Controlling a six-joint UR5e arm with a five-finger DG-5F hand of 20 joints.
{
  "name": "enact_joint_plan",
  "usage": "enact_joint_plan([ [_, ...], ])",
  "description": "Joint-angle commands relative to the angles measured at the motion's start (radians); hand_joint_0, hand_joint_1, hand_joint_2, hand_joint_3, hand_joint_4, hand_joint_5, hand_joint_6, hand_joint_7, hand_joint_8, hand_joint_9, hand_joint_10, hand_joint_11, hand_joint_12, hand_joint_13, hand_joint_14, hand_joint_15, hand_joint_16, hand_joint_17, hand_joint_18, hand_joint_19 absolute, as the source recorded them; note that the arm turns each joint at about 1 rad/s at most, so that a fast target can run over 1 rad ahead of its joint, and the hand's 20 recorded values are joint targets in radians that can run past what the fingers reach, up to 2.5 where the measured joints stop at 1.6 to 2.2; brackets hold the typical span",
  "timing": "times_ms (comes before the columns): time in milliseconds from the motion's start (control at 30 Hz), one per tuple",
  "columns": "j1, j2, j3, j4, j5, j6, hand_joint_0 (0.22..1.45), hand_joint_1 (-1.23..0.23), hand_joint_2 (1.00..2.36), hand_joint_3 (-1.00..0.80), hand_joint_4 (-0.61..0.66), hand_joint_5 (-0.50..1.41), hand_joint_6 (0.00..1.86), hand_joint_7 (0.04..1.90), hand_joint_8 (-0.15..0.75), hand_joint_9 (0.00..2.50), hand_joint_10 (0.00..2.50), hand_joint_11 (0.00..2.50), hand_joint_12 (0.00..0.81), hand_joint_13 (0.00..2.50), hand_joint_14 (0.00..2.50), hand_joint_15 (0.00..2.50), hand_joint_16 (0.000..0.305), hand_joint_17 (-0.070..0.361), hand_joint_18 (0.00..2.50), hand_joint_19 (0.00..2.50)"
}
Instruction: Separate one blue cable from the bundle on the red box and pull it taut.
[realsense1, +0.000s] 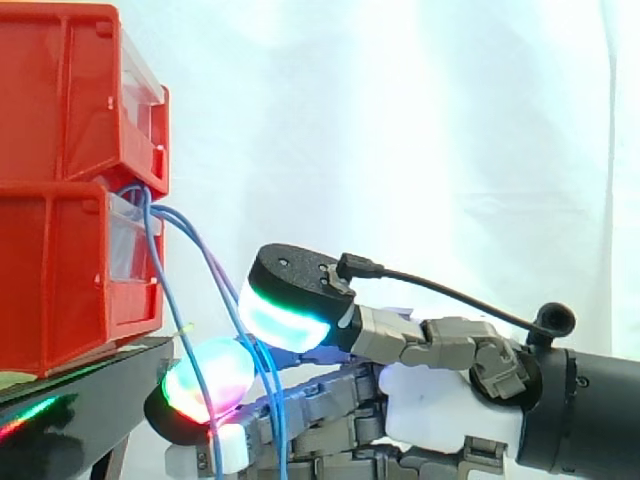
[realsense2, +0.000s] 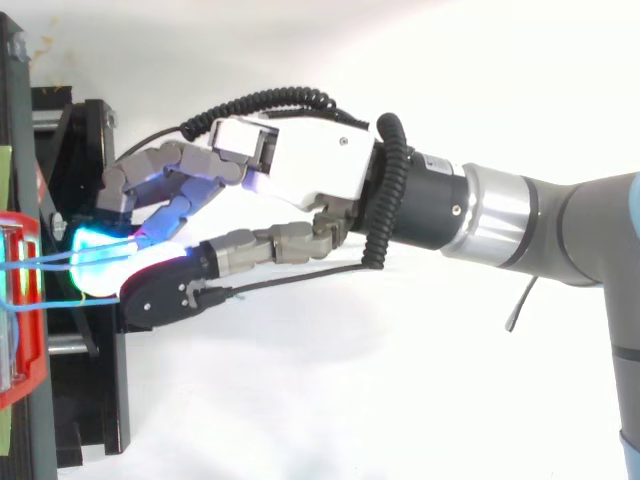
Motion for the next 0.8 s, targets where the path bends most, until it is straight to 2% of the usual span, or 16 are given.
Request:
enact_joint_plan([
  [0, -0.006, 0.009, 0.000, -0.033, -0.004, 0.008, 0.61, -0.60, 1.01, -0.34, 0.15, -0.18, 0.83, 0.88, 0.229, 0.88, 0.02, 0.49, 0.187, 0.53, 0.01, 0.17, 0.014, 0.031, 0.26, 0.00],
  [233, -0.022, 0.035, 0.000, -0.104, -0.029, 0.012, 0.61, -0.60, 1.01, -0.40, 0.18, -0.18, 0.85, 0.82, 0.234, 0.87, 0.02, 0.49, 0.191, 0.53, 0.01, 0.18, 0.015, 0.034, 0.26, 0.02],
  [367, -0.032, 0.043, -0.002, -0.124, -0.038, 0.012, 0.60, -0.60, 1.01, -0.42, 0.18, -0.18, 0.85, 0.83, 0.237, 0.88, 0.02, 0.49, 0.193, 0.54, 0.01, 0.18, 0.015, 0.035, 0.26, 0.02],
  [500, -0.037, 0.052, 0.000, -0.130, -0.043, 0.011, 0.61, -0.60, 1.01, -0.34, 0.15, -0.17, 0.87, 0.84, 0.239, 0.90, 0.02, 0.50, 0.195, 0.55, 0.01, 0.18, 0.016, 0.035, 0.27, 0.02],
  [533, -0.037, 0.054, 0.000, -0.131, -0.043, 0.011, 0.60, -0.61, 1.02, -0.26, 0.12, -0.18, 0.90, 0.84, 0.234, 0.90, 0.02, 0.51, 0.197, 0.55, 0.01, 0.19, 0.016, 0.036, 0.27, 0.02],
  [767, -0.040, 0.083, 0.000, -0.182, -0.044, 0.003, 0.61, -0.66, 1.02, -0.16, 0.07, -0.18, 0.94, 0.80, 0.244, 0.90, 0.02, 0.54, 0.215, 0.57, 0.01, 0.21, 0.018, 0.042, 0.30, 0.04],
])
